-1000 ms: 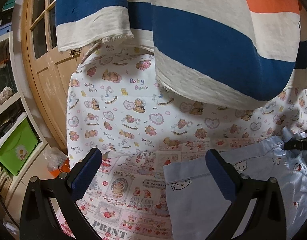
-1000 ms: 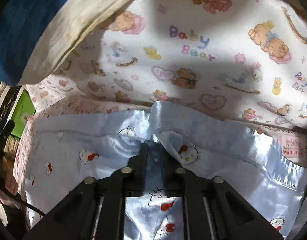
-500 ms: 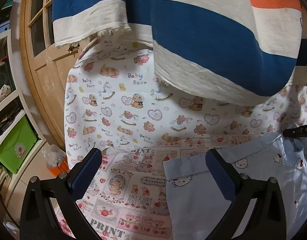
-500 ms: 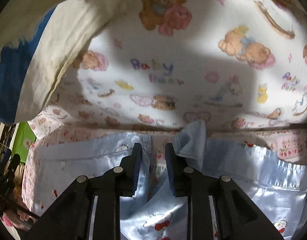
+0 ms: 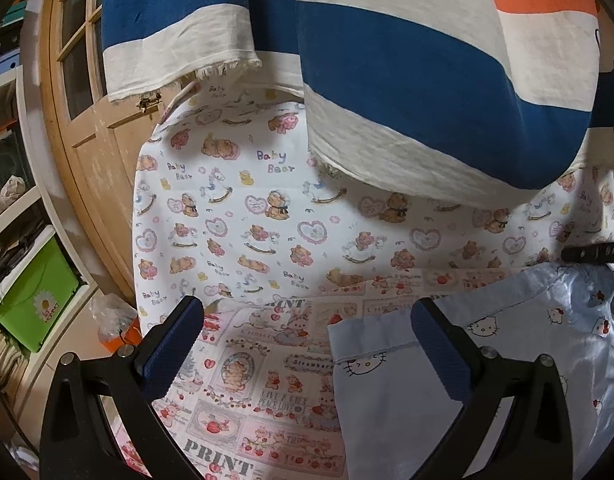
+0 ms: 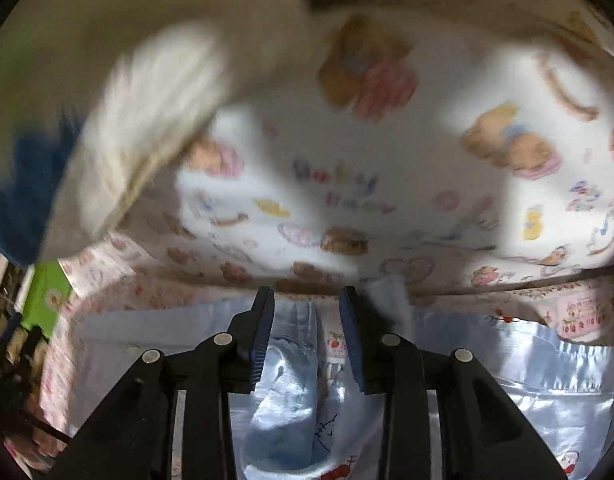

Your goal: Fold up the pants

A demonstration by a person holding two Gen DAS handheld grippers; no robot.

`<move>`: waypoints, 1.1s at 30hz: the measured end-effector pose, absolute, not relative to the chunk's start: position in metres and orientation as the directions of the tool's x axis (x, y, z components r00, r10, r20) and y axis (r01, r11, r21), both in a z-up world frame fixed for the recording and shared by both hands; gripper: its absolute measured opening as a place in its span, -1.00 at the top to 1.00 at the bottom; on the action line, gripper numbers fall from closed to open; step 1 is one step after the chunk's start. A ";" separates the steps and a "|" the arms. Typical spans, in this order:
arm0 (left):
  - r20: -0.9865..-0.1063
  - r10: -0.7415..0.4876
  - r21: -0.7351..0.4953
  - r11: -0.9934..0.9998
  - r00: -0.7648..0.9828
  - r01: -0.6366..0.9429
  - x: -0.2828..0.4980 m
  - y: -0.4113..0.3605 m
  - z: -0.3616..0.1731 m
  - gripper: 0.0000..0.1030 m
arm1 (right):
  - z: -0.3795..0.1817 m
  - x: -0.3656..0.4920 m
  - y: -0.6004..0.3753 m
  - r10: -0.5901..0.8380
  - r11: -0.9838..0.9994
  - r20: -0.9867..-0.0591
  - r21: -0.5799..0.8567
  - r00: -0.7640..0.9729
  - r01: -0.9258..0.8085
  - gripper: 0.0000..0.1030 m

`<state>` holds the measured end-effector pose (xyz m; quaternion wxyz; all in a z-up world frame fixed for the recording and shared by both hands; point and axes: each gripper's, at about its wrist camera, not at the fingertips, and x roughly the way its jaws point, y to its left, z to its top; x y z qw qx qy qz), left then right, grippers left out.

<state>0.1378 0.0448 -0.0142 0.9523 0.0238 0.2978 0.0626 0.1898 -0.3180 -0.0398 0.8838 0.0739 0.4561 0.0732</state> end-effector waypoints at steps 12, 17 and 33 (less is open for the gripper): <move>-0.568 0.134 0.083 0.991 0.812 -0.106 0.138 0.046 -0.014 -0.99 | -0.063 0.176 -0.293 0.160 0.983 -0.824 0.085 0.543 -0.161 0.32; -0.596 0.099 0.047 0.995 0.797 -0.088 0.142 0.048 -0.017 -0.99 | -0.065 0.177 -0.287 0.144 0.983 -0.824 0.056 0.549 -0.173 0.32; -0.679 0.000 -0.096 0.991 0.735 -0.090 0.159 0.074 -0.028 -0.80 | -0.042 0.149 -0.311 -0.070 0.992 -0.768 -0.122 0.637 -0.037 0.84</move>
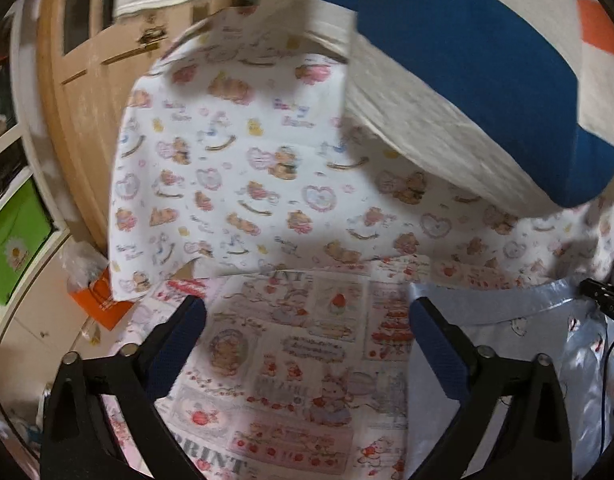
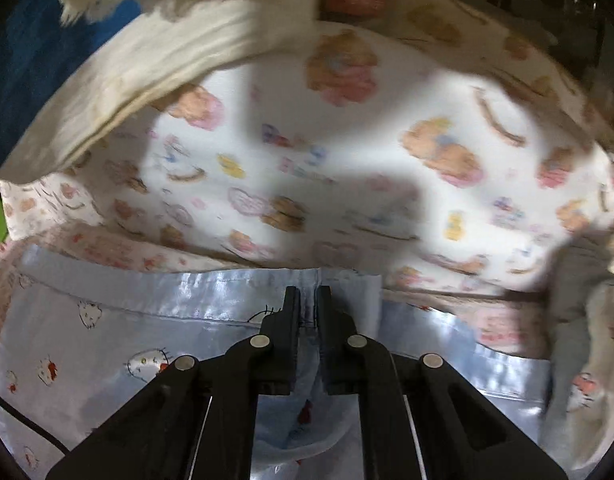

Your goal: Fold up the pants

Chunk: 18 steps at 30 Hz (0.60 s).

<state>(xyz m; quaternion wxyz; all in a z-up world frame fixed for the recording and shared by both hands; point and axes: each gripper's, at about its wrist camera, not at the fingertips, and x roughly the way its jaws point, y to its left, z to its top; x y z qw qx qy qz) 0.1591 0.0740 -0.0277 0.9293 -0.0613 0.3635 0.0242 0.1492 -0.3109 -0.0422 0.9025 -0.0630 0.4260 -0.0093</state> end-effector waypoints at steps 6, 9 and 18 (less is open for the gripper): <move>-0.736 -0.236 -0.235 0.968 0.635 0.087 0.186 0.055 -0.043 -0.36 | -0.045 0.143 -0.311 -0.053 0.991 -0.779 -0.117 0.625 -0.062 0.84; -0.755 -0.315 -0.302 0.946 0.575 0.122 0.201 0.048 -0.050 -0.13 | -0.044 0.141 -0.311 -0.027 0.994 -0.778 -0.089 0.627 -0.067 0.84; -0.795 -0.292 -0.279 0.954 0.531 0.108 0.225 0.026 -0.067 0.89 | -0.043 0.137 -0.309 -0.013 0.994 -0.767 -0.079 0.641 -0.075 0.84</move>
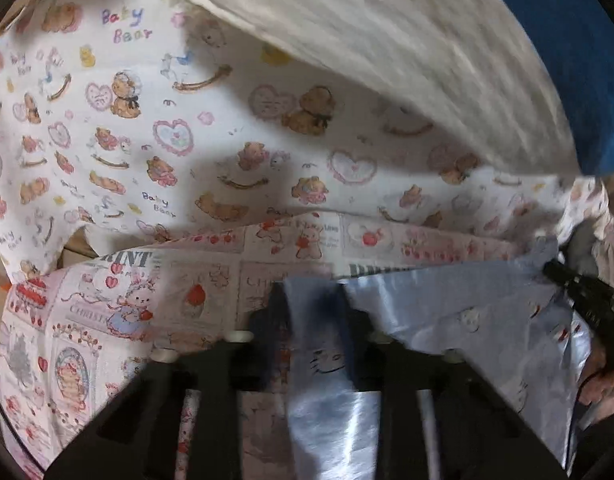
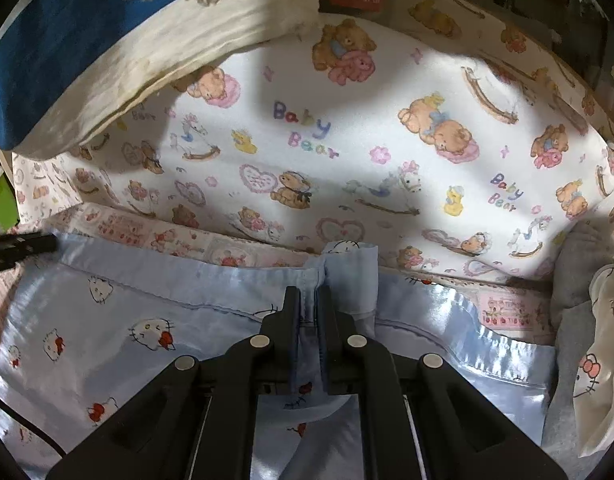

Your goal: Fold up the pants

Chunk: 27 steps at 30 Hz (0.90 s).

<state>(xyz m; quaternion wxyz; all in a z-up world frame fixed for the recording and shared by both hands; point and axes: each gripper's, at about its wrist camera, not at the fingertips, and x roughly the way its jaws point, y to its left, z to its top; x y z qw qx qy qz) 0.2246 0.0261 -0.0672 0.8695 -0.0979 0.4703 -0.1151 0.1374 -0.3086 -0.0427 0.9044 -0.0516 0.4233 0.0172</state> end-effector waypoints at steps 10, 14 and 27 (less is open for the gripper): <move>-0.722 -0.167 -0.191 0.981 0.672 0.039 0.202 0.085 -0.024 0.97 | -0.036 0.151 -0.258 0.108 0.982 -0.764 -0.018 0.636 -0.189 0.84; -0.725 -0.051 -0.102 0.994 0.686 -0.034 0.205 0.108 -0.019 0.96 | -0.039 0.165 -0.223 0.140 0.975 -0.765 -0.006 0.628 -0.224 0.84; -0.756 0.058 -0.026 0.993 0.652 -0.119 0.209 0.142 -0.047 0.65 | -0.046 0.182 -0.172 0.133 0.983 -0.728 0.013 0.673 -0.180 0.83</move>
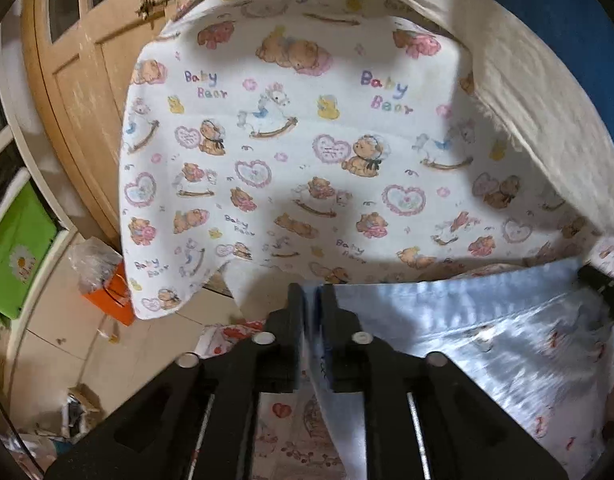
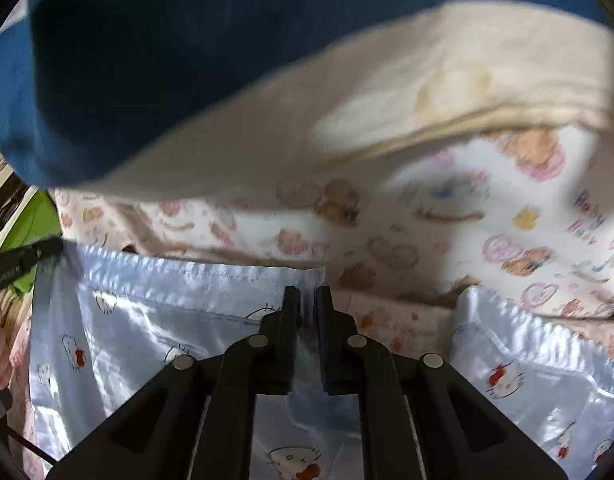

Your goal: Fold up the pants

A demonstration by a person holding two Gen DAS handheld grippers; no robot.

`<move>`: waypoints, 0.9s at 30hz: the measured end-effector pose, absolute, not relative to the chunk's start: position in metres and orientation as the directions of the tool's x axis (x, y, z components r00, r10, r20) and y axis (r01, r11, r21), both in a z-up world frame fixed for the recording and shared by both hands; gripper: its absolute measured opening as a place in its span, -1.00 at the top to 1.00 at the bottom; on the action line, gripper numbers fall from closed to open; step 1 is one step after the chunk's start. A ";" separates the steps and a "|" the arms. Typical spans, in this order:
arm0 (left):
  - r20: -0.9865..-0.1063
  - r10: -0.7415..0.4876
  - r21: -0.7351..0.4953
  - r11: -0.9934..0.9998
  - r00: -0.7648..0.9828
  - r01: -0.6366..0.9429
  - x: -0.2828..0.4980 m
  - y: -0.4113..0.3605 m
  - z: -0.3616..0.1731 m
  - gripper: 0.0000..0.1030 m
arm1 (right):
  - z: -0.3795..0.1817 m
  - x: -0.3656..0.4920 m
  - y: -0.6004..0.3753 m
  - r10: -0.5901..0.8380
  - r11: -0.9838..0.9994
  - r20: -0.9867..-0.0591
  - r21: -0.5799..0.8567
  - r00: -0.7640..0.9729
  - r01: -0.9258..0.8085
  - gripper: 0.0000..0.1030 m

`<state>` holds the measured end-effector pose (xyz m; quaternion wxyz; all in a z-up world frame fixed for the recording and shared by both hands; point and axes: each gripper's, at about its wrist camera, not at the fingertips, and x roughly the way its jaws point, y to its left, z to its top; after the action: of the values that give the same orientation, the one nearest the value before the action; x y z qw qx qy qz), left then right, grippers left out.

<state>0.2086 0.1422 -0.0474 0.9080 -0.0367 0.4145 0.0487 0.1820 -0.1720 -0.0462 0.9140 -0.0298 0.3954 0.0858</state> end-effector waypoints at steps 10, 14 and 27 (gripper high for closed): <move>-0.661 0.060 -0.006 0.996 0.748 -0.086 0.166 0.117 -0.005 0.15 | -0.009 0.147 -0.229 0.130 0.989 -0.672 0.032 0.729 -0.147 -0.31; -0.622 -0.018 -0.017 1.000 0.783 0.010 0.152 0.081 0.015 0.12 | 0.005 0.121 -0.264 0.092 0.994 -0.645 0.021 0.758 -0.103 -0.31; -0.576 -0.154 -0.013 0.984 0.803 0.179 0.129 -0.035 0.025 0.06 | 0.027 0.024 -0.404 -0.121 0.987 -0.586 0.018 0.801 0.162 -0.31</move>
<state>0.1291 -0.0352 0.0251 0.9493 0.0208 0.3013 -0.0879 0.0237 -0.4036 0.0273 0.9484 0.0335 0.3063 -0.0745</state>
